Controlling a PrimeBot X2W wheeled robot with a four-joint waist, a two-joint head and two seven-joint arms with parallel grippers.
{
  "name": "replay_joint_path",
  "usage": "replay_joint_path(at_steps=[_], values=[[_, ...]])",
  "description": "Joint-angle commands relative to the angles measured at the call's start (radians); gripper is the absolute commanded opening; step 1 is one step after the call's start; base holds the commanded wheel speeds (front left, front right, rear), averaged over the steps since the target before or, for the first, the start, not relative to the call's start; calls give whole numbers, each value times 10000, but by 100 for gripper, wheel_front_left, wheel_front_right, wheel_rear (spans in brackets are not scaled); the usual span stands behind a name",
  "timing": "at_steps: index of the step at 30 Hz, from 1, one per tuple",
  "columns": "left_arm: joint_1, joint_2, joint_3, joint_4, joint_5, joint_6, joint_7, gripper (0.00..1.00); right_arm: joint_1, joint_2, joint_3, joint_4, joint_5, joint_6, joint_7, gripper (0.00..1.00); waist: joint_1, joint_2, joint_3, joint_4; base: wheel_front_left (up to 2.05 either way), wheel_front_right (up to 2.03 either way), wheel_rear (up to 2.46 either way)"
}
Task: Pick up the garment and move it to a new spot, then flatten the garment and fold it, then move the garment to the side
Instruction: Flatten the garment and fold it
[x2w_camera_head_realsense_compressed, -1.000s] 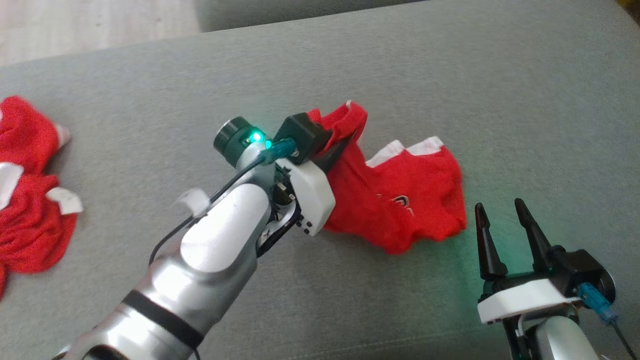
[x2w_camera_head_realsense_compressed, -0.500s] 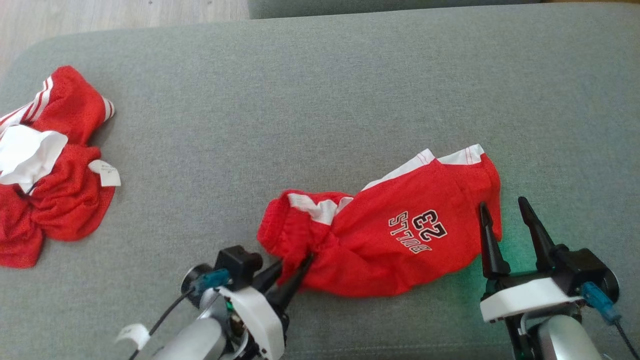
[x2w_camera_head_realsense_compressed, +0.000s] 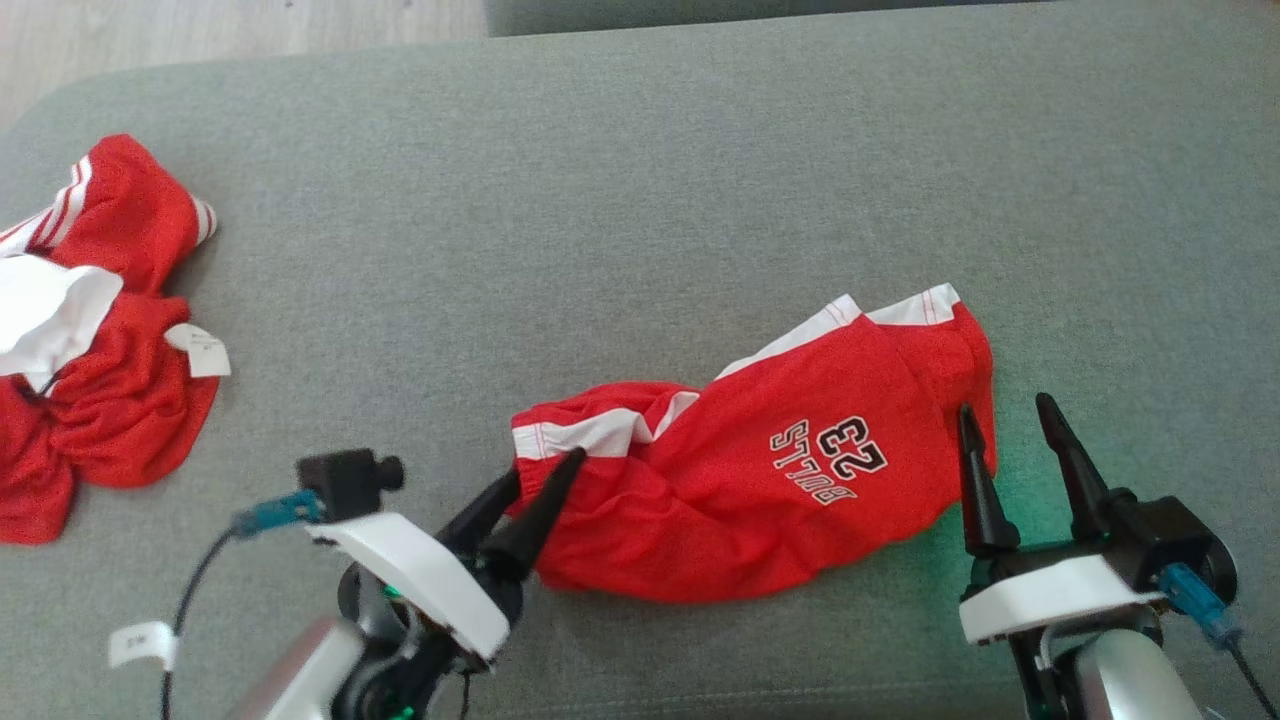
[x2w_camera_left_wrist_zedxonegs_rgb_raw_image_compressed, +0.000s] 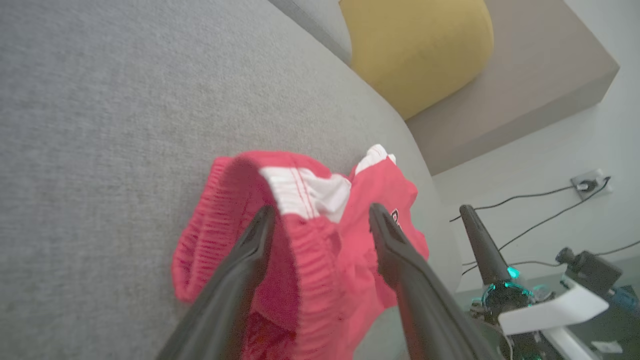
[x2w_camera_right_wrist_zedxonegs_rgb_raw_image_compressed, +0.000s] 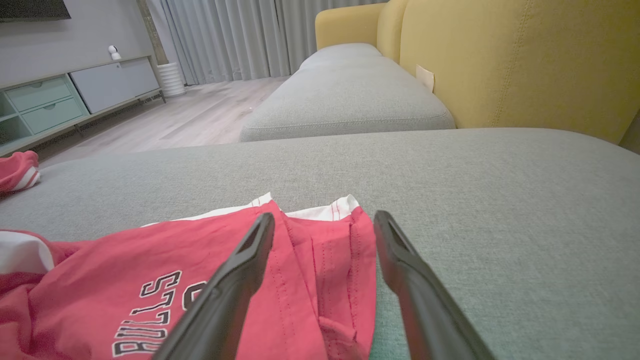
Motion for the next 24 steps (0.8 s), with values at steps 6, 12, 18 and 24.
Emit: replay_joint_path(at_steps=[6,12,18,24], values=[[-234,367,1026,-621,-2042,-64,696,100,-472,-51,234,-315,62,-9,-36,100,0,0,138,-223,0,0,0],[-90,548,1224,-857,-2741,-65,840,82,-442,-51,147,-325,34,-9,-36,100,0,0,196,-282,0,0,0],[-58,590,1148,-967,-2986,-66,816,9,-479,-51,171,-294,48,-9,-36,100,0,0,197,-257,0,0,0],[2,691,1039,-1000,-3029,-66,638,0,-437,-51,172,-289,-25,-9,-36,100,0,0,183,-151,0,0,0]])
